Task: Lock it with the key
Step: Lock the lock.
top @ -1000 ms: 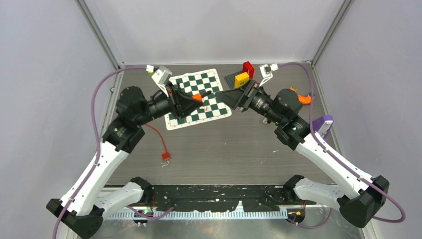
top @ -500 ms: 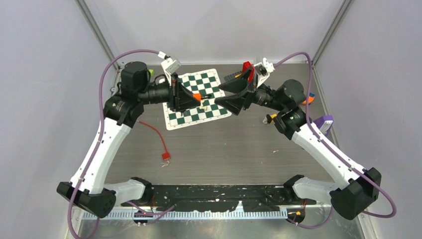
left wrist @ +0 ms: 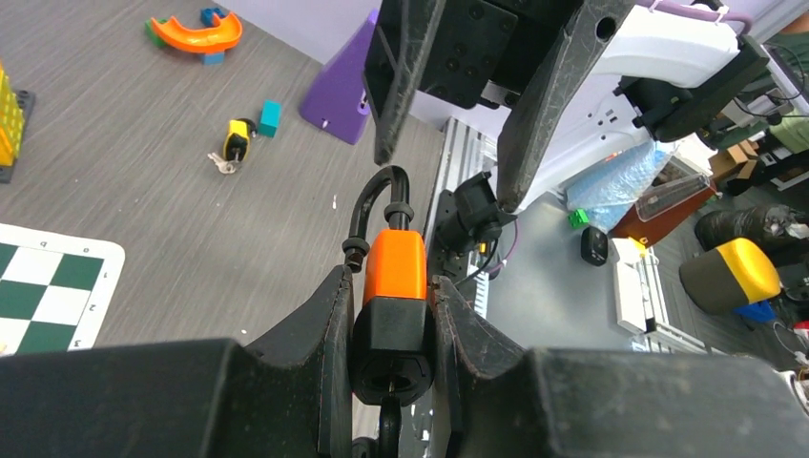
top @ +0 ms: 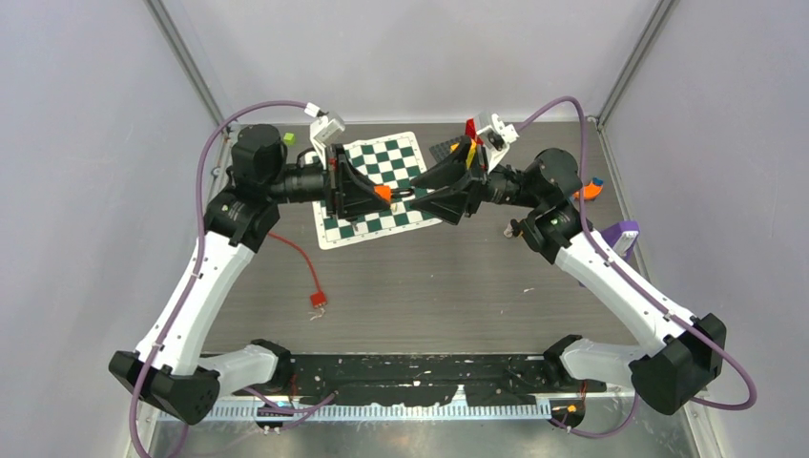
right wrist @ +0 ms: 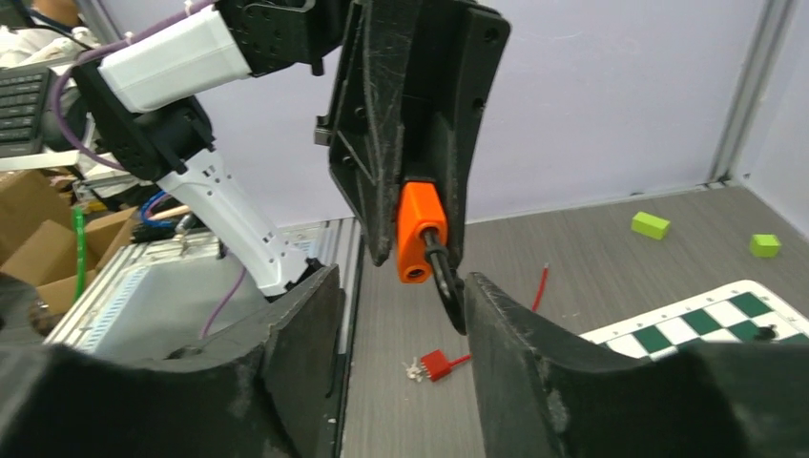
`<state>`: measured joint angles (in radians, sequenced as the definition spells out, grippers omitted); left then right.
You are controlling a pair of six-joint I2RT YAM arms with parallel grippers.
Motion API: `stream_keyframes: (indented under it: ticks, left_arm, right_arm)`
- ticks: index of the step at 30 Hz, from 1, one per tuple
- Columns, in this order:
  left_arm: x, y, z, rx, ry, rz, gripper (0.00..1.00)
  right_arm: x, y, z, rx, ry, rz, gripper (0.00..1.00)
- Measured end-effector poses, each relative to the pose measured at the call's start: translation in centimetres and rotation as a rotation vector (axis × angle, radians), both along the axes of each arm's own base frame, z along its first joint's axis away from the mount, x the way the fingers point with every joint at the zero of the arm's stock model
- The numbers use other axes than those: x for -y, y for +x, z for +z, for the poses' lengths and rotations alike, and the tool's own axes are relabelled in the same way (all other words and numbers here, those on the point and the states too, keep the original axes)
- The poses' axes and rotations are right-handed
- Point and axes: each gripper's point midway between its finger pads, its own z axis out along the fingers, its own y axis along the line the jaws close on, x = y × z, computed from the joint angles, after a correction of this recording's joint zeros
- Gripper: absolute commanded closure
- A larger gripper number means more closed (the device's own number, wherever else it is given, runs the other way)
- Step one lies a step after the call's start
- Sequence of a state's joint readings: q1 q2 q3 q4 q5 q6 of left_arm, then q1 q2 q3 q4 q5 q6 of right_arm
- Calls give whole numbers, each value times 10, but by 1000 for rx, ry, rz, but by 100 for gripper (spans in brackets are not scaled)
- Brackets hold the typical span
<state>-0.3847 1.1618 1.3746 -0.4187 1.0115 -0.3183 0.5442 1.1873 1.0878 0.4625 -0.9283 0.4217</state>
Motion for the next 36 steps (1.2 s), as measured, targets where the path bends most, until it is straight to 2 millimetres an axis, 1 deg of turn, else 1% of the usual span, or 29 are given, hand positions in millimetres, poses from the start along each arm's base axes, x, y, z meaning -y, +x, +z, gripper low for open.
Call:
stream_keyframes:
  ticks: [2,4,6,9,11,12,13,14,15,16,18,20,26,29,36]
  left_arm:
    - [1,-1,0,-8,-12,-4,100]
    - [2,-3,2,-16,-28,-14,100]
    - [2,-5,5,-14,-42,-22,100]
    - [3,-7,9,-5,-60,-30,100]
    - [2,-10,12,-1,-69,-33,100]
    - [2,-11,13,2,-74,-36,100]
    - [1,-13,15,6,-77,-38,100]
    - [1,-14,16,13,-82,-40,100]
    - [1,-15,18,18,-84,-41,100]
    - [1,-16,19,24,-87,-43,100]
    - [1,-17,20,35,-93,-49,100]
    - [1,-18,19,43,-99,-57,100]
    - [1,-16,12,72,-117,-63,100]
    - [1,-17,14,93,-137,-65,100]
    - [-2,-26,18,120,-172,-86,100]
  right_arm:
    - [-2,-5,0,4,-2,21,43]
    - [-4,-8,-1,4,-5,34,34]
    - [-6,-9,-2,0,-9,40,30]
    - [-7,-11,-5,-8,-18,45,29]
    - [-8,-11,-6,-4,-20,45,41]
    - [-8,-11,-6,-1,-21,46,55]
    - [-8,-11,-6,3,-22,46,61]
    - [-8,-12,-6,-2,-23,48,72]
    - [-8,-11,-6,2,-23,46,78]
    - [-8,-11,-6,-1,-22,46,86]
    - [-8,-11,-5,-7,-16,45,94]
    - [-8,-12,-3,-19,-1,44,95]
    - [-11,-13,-8,-102,25,45,95]
    - [-14,-16,-6,-116,42,46,95]
    - [-27,-25,-3,-105,60,46,95]
